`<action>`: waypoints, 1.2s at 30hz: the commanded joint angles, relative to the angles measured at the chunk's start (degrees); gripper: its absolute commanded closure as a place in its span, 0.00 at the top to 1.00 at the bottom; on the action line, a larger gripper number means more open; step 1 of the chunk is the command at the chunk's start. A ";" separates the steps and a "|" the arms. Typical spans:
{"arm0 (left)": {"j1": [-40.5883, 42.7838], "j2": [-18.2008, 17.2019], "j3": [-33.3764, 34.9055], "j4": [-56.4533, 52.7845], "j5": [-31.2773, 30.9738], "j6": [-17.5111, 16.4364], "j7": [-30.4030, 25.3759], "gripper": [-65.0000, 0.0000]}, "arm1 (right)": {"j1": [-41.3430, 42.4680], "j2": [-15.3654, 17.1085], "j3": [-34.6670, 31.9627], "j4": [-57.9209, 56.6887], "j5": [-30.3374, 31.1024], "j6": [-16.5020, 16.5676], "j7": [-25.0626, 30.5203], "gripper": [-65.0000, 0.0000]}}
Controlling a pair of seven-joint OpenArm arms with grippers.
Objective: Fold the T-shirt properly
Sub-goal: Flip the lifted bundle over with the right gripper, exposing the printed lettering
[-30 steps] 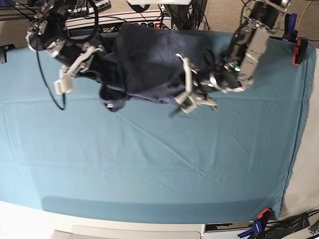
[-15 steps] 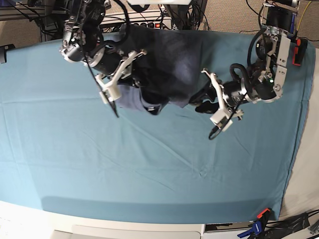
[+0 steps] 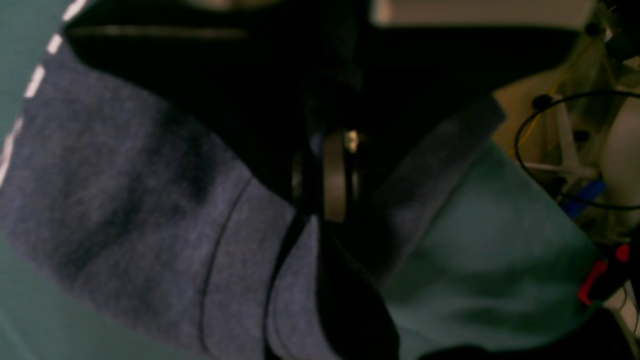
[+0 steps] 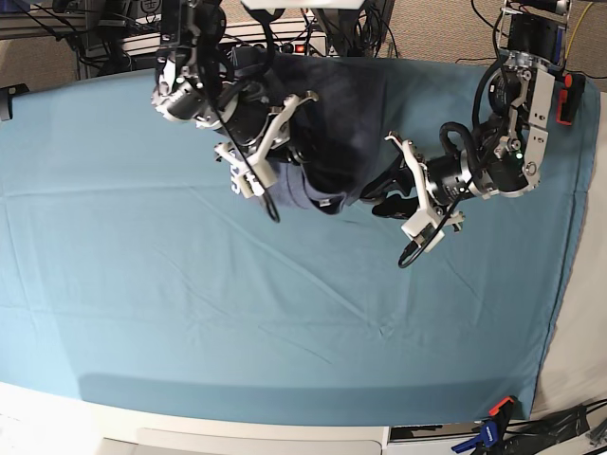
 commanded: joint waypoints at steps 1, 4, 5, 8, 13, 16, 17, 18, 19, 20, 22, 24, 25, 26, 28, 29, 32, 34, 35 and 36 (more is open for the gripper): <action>-1.31 -0.35 -0.24 1.05 -1.03 -0.20 -1.25 0.29 | 0.48 -0.13 -0.63 0.09 1.36 0.31 1.66 0.00; -2.01 -0.33 -0.24 1.05 -1.03 -0.20 -1.25 0.29 | 0.48 -0.13 -1.64 -1.95 1.31 0.33 1.66 0.00; -2.21 -0.33 -0.24 1.05 -1.03 -0.17 -1.25 0.29 | 0.48 -0.15 -1.66 -2.64 1.36 0.33 1.77 0.00; -2.58 -0.35 -0.24 1.05 -1.01 -0.20 -1.27 0.29 | 0.48 -0.15 -1.66 -4.20 1.03 0.39 2.29 0.00; -2.60 -0.39 -0.24 1.05 -1.01 -0.20 -1.27 0.29 | 0.48 -0.15 -1.66 -4.35 1.77 0.37 3.63 0.30; -2.75 -0.48 -0.24 1.05 -0.79 -0.20 -1.27 0.29 | 0.48 -0.15 -1.66 -4.35 5.68 0.39 3.54 0.36; -2.95 -0.48 -0.24 1.05 -0.61 -0.20 -1.25 0.29 | 0.48 -0.33 -1.66 -4.35 7.06 0.39 3.45 0.36; -3.23 -0.48 -0.24 1.05 -0.37 -0.20 -1.25 0.29 | 0.48 -0.59 -1.66 -4.35 7.98 0.39 3.32 0.36; -3.56 -0.48 -0.24 1.05 -0.37 -0.20 -1.25 0.29 | 0.48 -0.83 -1.95 -4.35 8.81 0.44 3.23 0.36; -3.96 -0.48 -0.24 1.05 -0.37 -0.20 -1.25 0.29 | 0.48 -1.07 -2.40 -4.35 9.09 0.44 3.13 0.36; -4.72 -0.48 -0.24 1.05 -0.37 -0.17 -1.25 0.29 | 0.48 -1.25 -4.42 -4.35 9.16 0.44 3.02 0.36; -5.46 -0.48 -0.24 1.05 -0.35 -0.13 -1.25 0.29 | 0.48 -1.25 -7.37 -4.35 9.14 0.44 2.93 0.36; -5.81 -0.48 -0.24 1.05 -0.35 -0.13 -1.22 0.29 | 0.48 -1.25 -9.07 -4.35 9.11 0.44 2.95 0.36; -6.10 -0.48 -0.24 1.05 -0.13 -0.07 -1.25 0.29 | 0.48 -1.27 -10.84 -4.35 9.09 0.44 2.99 0.36; -6.56 -0.48 -0.24 1.05 0.94 0.04 -1.25 0.29 | 0.48 -1.60 -14.43 -4.35 8.48 0.44 3.02 0.36; -6.73 -0.50 -0.24 1.05 1.14 0.00 -1.22 0.29 | 0.48 -1.90 -16.02 -4.35 8.22 0.44 3.04 0.36; -6.88 -0.50 -0.24 1.05 1.09 0.00 -1.25 0.29 | 0.68 -2.51 -19.61 -4.35 7.52 0.57 3.91 0.36; -6.84 -0.61 -0.24 1.05 1.09 0.00 -1.25 0.29 | 1.46 -2.51 -20.48 -4.35 5.25 0.59 4.02 0.36; -6.84 -0.66 -0.24 1.05 1.11 0.00 -1.20 0.29 | 1.90 -2.49 -20.50 -4.35 4.61 0.55 4.04 0.36; -6.84 -0.76 -0.24 1.05 1.09 0.02 -1.25 0.29 | 2.29 -2.51 -20.41 -4.35 3.96 0.55 4.07 0.36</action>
